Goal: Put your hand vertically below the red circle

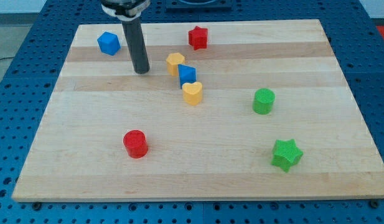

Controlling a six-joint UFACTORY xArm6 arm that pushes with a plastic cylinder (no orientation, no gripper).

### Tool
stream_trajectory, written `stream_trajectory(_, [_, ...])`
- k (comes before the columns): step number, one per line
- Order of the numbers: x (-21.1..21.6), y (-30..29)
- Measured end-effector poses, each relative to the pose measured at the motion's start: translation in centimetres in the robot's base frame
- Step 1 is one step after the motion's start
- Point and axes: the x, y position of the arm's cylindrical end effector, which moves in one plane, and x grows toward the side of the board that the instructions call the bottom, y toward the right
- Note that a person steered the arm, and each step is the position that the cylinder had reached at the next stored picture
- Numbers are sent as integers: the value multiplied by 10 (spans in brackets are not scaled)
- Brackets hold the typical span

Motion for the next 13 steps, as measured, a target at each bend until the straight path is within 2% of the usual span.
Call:
stream_trajectory(1, [20,-2])
stream_trajectory(3, [31,-2])
stream_trajectory(9, [18,18])
stream_trajectory(10, [46,19])
stream_trajectory(11, [112,-21])
stream_trajectory(12, [140,-83])
stream_trajectory(13, [214,-51])
